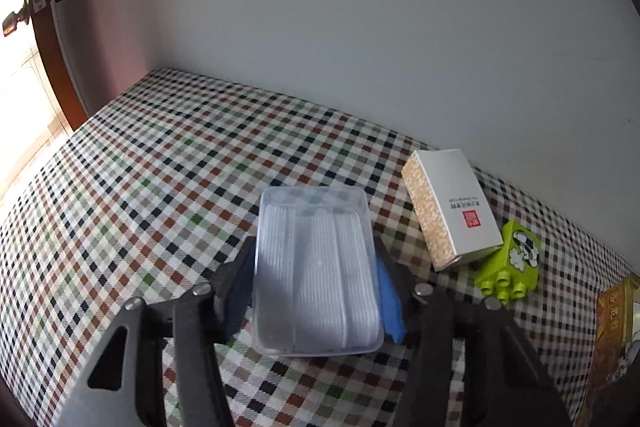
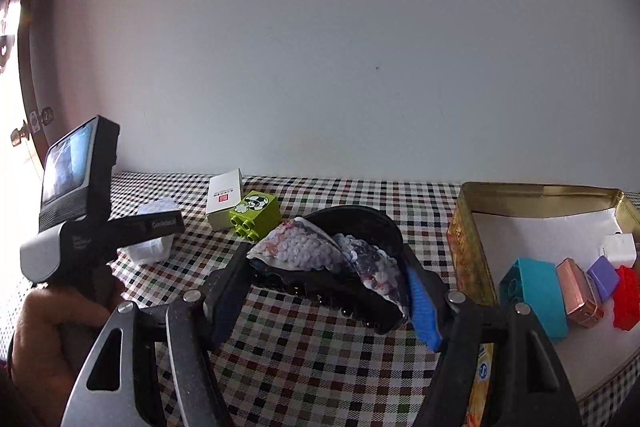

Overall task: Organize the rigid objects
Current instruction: 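Grasp the clear plastic box with the left tool while the right tool holds the hair clip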

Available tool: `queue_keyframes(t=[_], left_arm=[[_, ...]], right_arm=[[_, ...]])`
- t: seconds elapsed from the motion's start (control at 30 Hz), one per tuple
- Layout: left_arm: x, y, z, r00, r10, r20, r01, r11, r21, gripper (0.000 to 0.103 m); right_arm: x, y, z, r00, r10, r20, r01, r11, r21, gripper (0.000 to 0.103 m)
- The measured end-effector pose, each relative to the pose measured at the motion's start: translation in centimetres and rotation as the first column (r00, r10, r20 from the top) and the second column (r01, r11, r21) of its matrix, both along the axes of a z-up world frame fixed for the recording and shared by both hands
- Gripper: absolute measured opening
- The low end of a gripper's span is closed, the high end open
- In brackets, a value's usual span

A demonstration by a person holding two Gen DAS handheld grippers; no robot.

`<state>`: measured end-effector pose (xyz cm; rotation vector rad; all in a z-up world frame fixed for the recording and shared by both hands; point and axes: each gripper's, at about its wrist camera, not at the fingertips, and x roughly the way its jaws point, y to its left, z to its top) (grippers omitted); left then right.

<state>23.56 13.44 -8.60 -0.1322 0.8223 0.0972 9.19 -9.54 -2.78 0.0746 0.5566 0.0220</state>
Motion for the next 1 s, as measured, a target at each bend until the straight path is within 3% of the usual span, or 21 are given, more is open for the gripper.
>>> queue_keyframes(t=[0.27, 0.67, 1.0], left_arm=[[-4.5, -1.9, 1.7, 0.993, -0.031, 0.118, 0.019, 0.994, 0.109, 0.054], [-9.6, -3.4, 2.9, 0.968, -0.076, 0.239, 0.044, 0.990, 0.137, 0.054], [-11.9, -3.8, 3.5, 0.959, -0.068, 0.274, 0.033, 0.991, 0.128, 0.054]], right_arm=[[-0.8, -0.1, 0.6, 0.997, -0.033, 0.066, 0.036, 0.998, -0.055, 0.072], [-2.4, -1.0, 1.1, 0.992, -0.074, 0.103, 0.081, 0.994, -0.072, 0.072], [-4.7, -2.3, 1.4, 0.987, -0.090, 0.134, 0.103, 0.990, -0.093, 0.072]])
